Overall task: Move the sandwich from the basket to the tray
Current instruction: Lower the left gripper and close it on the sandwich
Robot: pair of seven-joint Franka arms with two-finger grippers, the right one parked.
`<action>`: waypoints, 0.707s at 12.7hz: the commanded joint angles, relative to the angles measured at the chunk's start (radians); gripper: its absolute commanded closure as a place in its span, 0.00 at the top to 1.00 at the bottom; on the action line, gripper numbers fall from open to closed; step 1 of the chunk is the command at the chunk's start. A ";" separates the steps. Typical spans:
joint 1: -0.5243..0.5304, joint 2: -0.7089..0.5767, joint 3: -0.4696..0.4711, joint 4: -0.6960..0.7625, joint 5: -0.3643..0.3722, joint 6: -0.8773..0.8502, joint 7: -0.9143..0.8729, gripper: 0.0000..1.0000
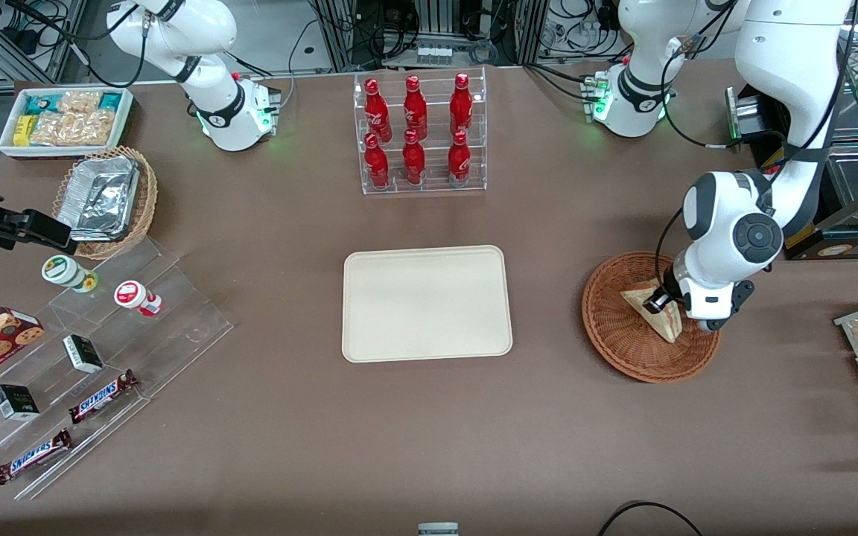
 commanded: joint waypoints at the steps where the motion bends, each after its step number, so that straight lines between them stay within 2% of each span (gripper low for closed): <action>1: -0.005 -0.010 -0.002 0.094 0.011 -0.142 -0.012 0.00; 6: -0.043 -0.002 -0.022 0.310 0.007 -0.434 0.132 0.00; 9: -0.103 0.000 -0.025 0.333 0.007 -0.465 0.215 0.00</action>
